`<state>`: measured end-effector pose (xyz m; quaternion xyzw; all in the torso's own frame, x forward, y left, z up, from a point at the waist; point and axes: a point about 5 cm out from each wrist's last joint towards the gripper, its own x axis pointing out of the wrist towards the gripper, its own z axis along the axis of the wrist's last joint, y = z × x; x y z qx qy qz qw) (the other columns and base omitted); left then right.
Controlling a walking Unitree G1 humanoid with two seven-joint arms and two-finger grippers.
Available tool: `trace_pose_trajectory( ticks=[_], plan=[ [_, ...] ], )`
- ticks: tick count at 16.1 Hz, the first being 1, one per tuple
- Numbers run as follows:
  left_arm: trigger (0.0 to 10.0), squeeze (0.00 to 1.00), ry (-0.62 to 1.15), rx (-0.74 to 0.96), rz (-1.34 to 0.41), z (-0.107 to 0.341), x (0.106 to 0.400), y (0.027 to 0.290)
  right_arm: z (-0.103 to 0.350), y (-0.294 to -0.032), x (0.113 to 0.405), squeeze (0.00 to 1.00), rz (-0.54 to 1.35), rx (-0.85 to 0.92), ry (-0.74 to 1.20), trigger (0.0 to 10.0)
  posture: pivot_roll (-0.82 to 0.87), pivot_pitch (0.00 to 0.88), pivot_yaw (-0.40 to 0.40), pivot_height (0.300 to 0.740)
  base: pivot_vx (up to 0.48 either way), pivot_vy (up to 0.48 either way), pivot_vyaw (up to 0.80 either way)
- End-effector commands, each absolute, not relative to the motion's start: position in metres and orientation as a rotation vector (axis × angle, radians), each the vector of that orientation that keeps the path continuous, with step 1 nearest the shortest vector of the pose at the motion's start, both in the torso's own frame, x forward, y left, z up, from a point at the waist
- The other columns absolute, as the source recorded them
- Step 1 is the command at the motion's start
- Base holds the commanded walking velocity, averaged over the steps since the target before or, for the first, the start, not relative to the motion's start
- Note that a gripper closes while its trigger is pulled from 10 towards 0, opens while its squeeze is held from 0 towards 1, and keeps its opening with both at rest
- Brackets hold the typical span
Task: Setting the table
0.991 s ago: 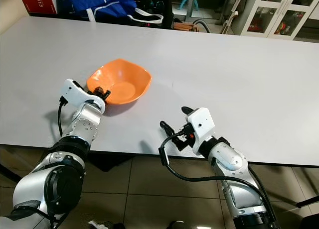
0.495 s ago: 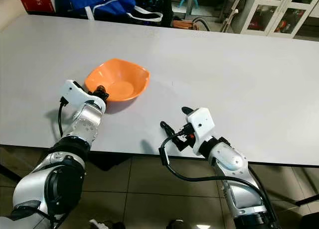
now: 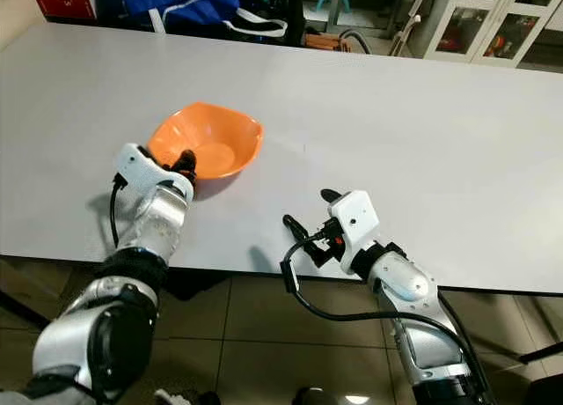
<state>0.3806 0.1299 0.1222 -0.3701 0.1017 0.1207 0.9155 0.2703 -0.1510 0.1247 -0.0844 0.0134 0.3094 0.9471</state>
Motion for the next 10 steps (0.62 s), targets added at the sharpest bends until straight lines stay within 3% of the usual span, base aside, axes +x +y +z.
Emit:
trace_pose_trajectory(
  ticks=[1, 8, 10],
  plan=[
    [10.0, 0.0, 0.224, -0.723, 0.239, 0.121, 0.378, 0.124, 0.128, -0.152, 0.27, 0.0, 0.64, -0.202, 0.019, 10.0, -0.19, 0.069, -0.009, 0.74, 0.0, 0.0, 0.0],
    [10.0, 0.0, 0.185, -0.435, 0.154, 0.128, 0.359, 0.115, 0.125, -0.15, 0.271, 0.0, 0.643, -0.201, 0.017, 10.0, -0.17, 0.039, -0.003, 0.74, 0.0, 0.0, 0.0],
    [10.0, 0.0, 0.211, -0.436, 0.179, 0.126, 0.353, 0.122, 0.125, -0.15, 0.272, 0.0, 0.643, -0.2, 0.017, 10.0, -0.17, 0.037, -0.002, 0.74, 0.0, 0.0, 0.0]
  ],
)
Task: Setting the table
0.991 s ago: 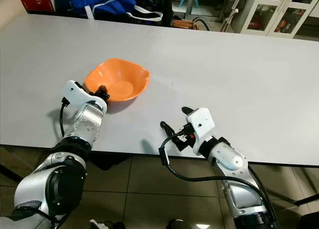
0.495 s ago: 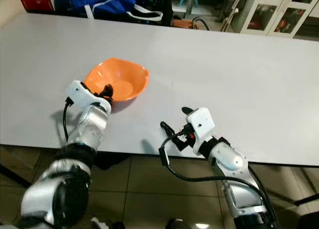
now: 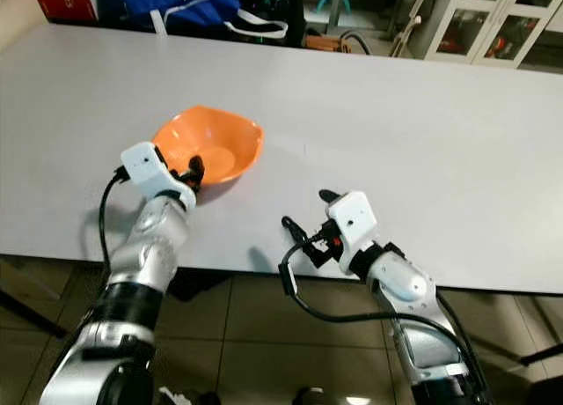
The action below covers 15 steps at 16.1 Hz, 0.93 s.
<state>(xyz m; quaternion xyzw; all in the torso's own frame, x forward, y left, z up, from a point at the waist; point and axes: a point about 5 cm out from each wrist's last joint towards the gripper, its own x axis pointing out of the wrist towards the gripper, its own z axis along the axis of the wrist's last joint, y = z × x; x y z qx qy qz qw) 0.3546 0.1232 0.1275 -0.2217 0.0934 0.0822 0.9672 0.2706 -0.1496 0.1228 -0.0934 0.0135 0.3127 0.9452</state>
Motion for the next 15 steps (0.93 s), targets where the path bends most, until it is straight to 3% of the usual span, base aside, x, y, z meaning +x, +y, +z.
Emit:
trace_pose_trajectory(
  ticks=[1, 8, 15],
  plan=[
    [10.0, 0.0, 0.24, -0.452, 0.219, 0.124, 0.35, 0.132, 0.124, -0.15, 0.272, 0.0, 0.644, -0.199, 0.019, 10.0, -0.16, 0.032, -0.004, 0.74, 0.0, 0.0, 0.0],
    [10.0, 0.0, 0.29, -0.371, 0.229, 0.115, 0.316, 0.146, 0.123, -0.16, 0.294, 0.0, 0.541, -0.172, 0.023, 10.0, -0.11, 0.02, -0.021, 0.74, 0.0, 0.0, 0.0],
    [10.0, 0.0, 0.24, -0.423, 0.268, 0.133, 0.322, 0.15, 0.116, -0.162, 0.288, 0.0, 0.551, -0.185, 0.036, 10.0, -0.13, 0.027, -0.019, 0.74, 0.0, 0.0, 0.0]
  ],
)
